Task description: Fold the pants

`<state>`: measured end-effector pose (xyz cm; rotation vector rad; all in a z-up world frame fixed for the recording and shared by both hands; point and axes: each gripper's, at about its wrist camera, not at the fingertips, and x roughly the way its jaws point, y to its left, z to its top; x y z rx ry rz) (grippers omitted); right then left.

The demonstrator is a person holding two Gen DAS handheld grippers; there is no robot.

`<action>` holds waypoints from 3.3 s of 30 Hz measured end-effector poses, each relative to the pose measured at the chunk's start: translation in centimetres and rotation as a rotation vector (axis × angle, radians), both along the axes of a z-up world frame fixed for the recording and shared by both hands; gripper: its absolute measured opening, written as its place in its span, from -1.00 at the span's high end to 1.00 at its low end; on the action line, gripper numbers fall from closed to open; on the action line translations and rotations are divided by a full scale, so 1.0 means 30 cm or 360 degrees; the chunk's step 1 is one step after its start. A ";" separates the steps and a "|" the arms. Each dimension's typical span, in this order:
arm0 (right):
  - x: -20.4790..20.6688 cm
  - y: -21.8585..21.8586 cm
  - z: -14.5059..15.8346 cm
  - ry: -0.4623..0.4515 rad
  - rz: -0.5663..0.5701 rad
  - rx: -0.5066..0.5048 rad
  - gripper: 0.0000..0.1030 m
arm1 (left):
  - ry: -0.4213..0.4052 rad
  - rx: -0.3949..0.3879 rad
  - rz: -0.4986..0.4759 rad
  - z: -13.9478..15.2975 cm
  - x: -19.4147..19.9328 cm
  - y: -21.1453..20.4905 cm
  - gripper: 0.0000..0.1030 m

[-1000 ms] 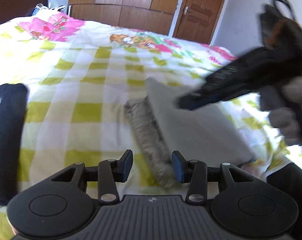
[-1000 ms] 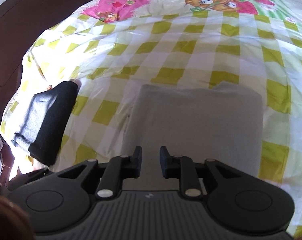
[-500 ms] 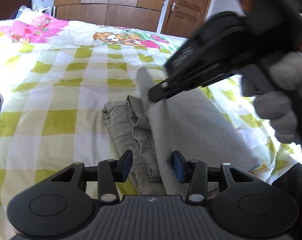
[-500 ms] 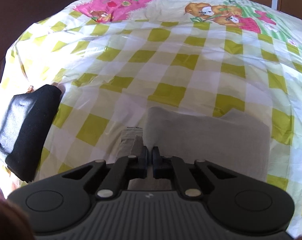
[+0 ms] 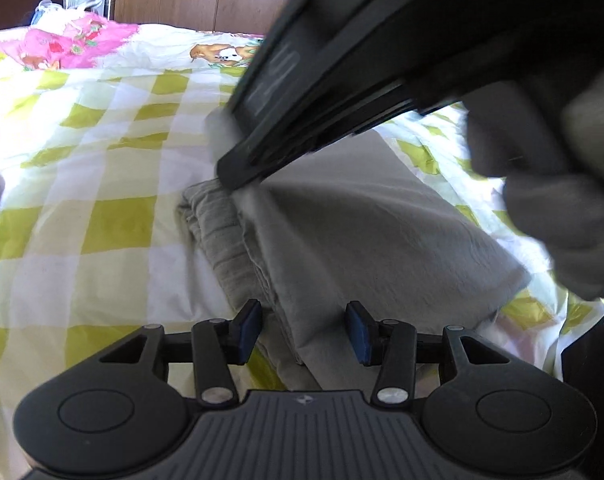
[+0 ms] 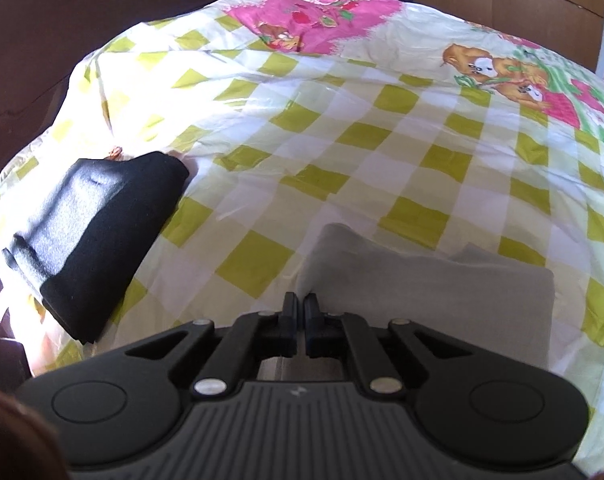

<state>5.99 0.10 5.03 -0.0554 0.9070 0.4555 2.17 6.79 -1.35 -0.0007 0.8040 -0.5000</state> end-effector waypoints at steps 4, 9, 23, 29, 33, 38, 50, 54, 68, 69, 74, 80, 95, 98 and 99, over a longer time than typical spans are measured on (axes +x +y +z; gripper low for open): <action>0.026 0.042 -0.061 0.0062 0.0130 -0.0007 0.91 | 0.0001 0.0001 -0.0007 0.013 -0.044 0.006 -0.09; 0.059 0.069 -0.160 0.0171 0.0216 0.0005 0.86 | 0.0029 0.0021 0.0009 0.010 -0.072 0.012 -0.09; 0.042 -0.032 -0.047 0.0166 0.0315 0.0404 0.62 | -0.0096 0.0135 0.0118 0.148 -0.116 0.043 -0.09; 0.012 -0.210 0.027 -0.0036 0.0173 0.0328 0.45 | -0.0171 0.0116 0.0103 0.145 0.001 -0.027 -0.09; -0.005 -0.375 -0.023 -0.0024 -0.0032 0.0242 0.42 | -0.0133 0.0183 0.0038 0.078 0.077 -0.075 -0.09; -0.042 -0.526 -0.100 0.0009 -0.0206 0.0209 0.38 | -0.0044 0.0189 0.0107 0.061 0.097 -0.056 -0.09; -0.029 -0.611 -0.235 0.0220 -0.0239 0.0509 0.12 | 0.0075 0.0255 0.0159 0.011 0.133 -0.069 -0.14; -0.053 -0.608 -0.238 0.0247 -0.0234 0.0557 0.12 | 0.0078 0.0278 0.0139 0.001 0.142 -0.075 -0.14; -0.087 -0.551 -0.208 0.0243 -0.0274 0.0374 0.27 | 0.0022 0.0321 0.0075 0.006 0.127 -0.070 -0.14; -0.092 -0.545 -0.204 0.0242 -0.0276 0.0353 0.25 | 0.0019 0.0319 0.0073 0.006 0.126 -0.068 -0.14; -0.146 -0.509 -0.140 0.0084 -0.0282 0.0106 0.25 | 0.0005 0.0302 0.0064 0.009 0.126 -0.057 -0.14; -0.251 -0.409 -0.055 -0.0094 -0.0090 -0.0019 0.25 | -0.0005 0.0278 0.0087 0.010 0.128 -0.027 -0.14; -0.401 -0.024 -0.120 -0.0173 0.0570 -0.0090 0.14 | 0.0003 0.0218 0.0127 0.016 0.179 0.023 -0.22; -0.414 -0.001 -0.134 -0.0247 0.0513 -0.0223 0.18 | -0.0021 0.0234 0.0119 0.027 0.189 0.015 -0.22; -0.412 0.003 -0.141 -0.0252 0.0491 -0.0279 0.23 | -0.0031 0.0245 0.0114 0.030 0.194 0.012 -0.21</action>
